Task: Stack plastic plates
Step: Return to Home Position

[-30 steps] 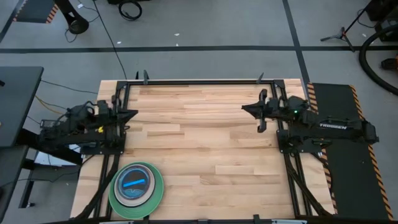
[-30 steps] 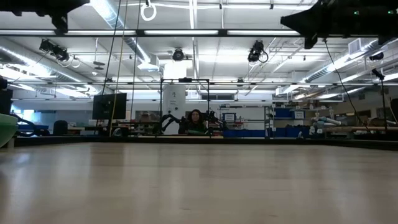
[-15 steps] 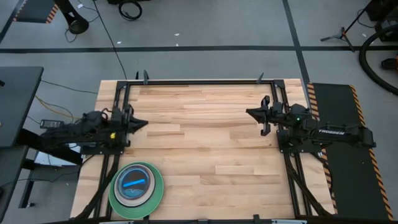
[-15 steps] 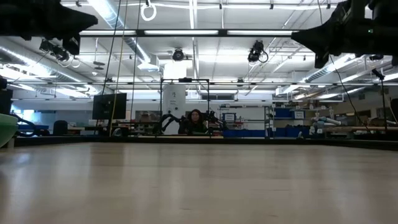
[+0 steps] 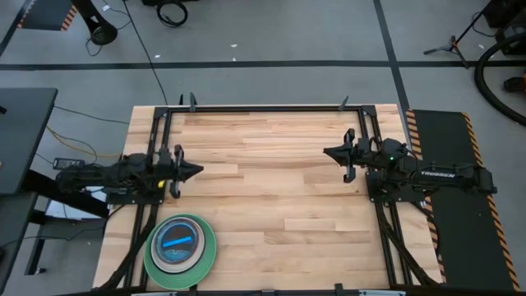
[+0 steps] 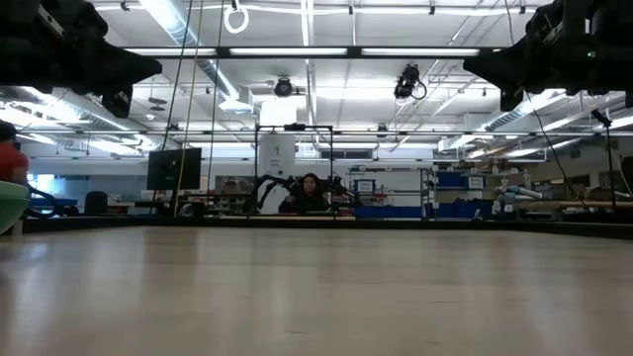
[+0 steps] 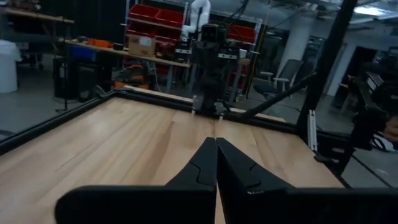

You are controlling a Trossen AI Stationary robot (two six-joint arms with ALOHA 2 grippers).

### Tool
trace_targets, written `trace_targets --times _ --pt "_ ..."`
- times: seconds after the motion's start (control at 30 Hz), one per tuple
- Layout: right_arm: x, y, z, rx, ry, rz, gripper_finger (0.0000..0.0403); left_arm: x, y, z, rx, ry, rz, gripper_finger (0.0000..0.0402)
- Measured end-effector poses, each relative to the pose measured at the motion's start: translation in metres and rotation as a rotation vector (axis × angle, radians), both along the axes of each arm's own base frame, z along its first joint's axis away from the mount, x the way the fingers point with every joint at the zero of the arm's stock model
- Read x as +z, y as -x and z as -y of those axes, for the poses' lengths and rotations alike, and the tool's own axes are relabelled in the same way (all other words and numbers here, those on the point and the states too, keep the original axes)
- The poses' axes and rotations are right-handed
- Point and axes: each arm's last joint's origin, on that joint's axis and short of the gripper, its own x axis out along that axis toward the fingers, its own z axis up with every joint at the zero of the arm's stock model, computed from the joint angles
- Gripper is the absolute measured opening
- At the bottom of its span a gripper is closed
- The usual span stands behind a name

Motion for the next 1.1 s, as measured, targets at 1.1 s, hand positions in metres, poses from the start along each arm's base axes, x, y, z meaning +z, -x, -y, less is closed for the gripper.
trace_targets --times 1.1 --pt "-0.045 0.013 -0.008 0.046 -0.144 -0.215 0.0013 -0.018 -0.004 0.012 -0.055 0.018 -0.026 0.0008"
